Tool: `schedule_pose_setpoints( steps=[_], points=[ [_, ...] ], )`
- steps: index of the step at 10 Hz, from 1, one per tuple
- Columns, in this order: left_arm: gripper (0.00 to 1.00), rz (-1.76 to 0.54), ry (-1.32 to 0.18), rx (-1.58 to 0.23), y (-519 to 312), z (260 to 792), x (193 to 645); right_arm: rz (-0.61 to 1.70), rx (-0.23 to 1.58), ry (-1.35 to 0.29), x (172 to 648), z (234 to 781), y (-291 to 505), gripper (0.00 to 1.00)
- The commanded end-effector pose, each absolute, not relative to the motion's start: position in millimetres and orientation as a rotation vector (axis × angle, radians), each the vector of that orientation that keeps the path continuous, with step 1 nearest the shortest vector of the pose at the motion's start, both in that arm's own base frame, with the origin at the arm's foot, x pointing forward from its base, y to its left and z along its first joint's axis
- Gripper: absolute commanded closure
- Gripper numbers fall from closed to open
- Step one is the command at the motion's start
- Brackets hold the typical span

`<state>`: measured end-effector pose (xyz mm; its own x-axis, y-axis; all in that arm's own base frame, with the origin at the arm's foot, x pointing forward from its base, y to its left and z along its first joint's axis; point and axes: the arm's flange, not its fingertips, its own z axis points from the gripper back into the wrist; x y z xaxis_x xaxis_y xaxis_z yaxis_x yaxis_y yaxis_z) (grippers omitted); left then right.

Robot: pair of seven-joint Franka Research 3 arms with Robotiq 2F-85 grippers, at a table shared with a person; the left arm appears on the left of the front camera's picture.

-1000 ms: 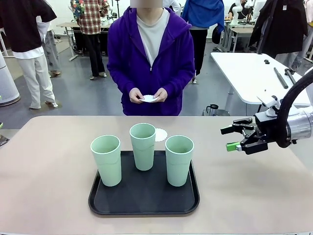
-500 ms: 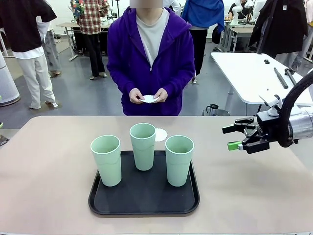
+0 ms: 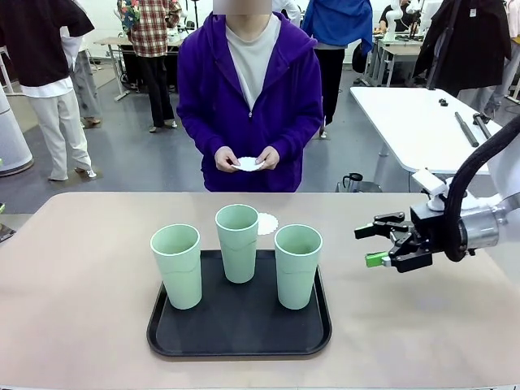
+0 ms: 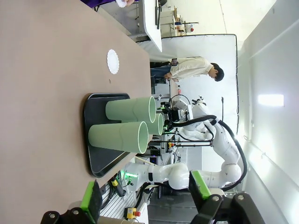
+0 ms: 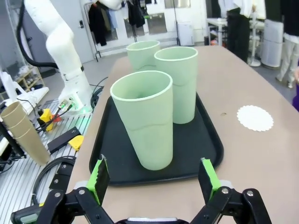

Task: Place coasters on the table and set cups on them.
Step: Pick up one Reusable plastic cup and place it on a coaster set by the human.

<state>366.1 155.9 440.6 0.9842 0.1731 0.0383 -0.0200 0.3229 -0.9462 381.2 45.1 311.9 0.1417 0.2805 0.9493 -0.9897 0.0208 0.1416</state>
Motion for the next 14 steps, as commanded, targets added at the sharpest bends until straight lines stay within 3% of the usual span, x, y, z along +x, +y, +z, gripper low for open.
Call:
schedule_pose_setpoints(
  steps=[1, 14],
  points=[
    [0.0, 0.125, -0.149, -1.247, 155.4, 442.2, 366.4, 1.242, 1.101, -0.937, 371.0, 296.1, 65.6, 0.0],
    [0.0, 0.125, -0.149, -1.247, 155.4, 442.2, 366.4, 1.245, 1.28, -0.887, 395.1, 247.8, 121.3, 0.0]
  ],
)
